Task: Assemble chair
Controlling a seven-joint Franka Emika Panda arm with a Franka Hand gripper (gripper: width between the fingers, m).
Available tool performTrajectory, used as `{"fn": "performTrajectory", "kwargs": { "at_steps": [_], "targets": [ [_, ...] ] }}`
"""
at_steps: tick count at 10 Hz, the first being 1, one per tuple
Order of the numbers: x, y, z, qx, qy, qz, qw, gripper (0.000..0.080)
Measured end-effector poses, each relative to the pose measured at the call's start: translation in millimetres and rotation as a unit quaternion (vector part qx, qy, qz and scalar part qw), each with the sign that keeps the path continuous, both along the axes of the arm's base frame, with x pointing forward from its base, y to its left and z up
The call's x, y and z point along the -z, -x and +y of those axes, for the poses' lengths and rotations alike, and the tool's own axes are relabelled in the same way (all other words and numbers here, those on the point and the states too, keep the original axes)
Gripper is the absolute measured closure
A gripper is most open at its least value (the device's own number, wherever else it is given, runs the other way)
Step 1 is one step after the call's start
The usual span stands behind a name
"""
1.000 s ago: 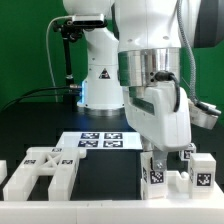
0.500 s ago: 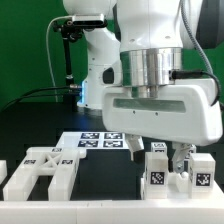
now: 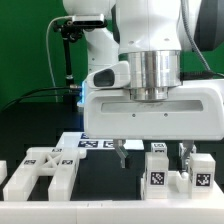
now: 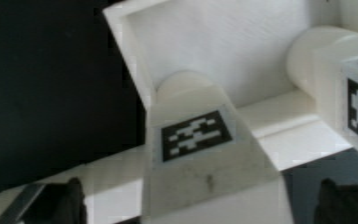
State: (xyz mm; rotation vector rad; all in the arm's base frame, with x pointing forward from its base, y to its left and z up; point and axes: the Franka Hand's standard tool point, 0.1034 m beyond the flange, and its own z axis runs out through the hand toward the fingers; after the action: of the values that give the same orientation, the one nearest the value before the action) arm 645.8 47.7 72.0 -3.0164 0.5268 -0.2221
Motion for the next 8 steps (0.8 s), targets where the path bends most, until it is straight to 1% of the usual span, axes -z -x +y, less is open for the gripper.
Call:
{"fn": "performTrajectory", "kwargs": {
  "at_steps": [1,2,3,4,6,7,8],
  "targets": [
    [0.3,0.1,0.0,0.010,-0.001,0.001,1.000,0.0178],
    [0.6,0.3,0.1,0.018,-0.003,0.001,1.000,0.0178],
    [0.7,0.3,0.2,0.050,-0.009,0.003,0.999,0.0360],
    [0.7,0.3,0.5,0.086,-0.015,0.004,0.996,0.0515],
    [0.9,0.4,-0.1,0.153,-0.025,0.008,0.988,0.0514],
    [0.5,-0.3,-1.0,0.213,-0.034,0.012,0.976,0.0514],
    [0.1,-0.6,-1.7,0.297,-0.046,0.016,0.954,0.0514]
  ]
}}
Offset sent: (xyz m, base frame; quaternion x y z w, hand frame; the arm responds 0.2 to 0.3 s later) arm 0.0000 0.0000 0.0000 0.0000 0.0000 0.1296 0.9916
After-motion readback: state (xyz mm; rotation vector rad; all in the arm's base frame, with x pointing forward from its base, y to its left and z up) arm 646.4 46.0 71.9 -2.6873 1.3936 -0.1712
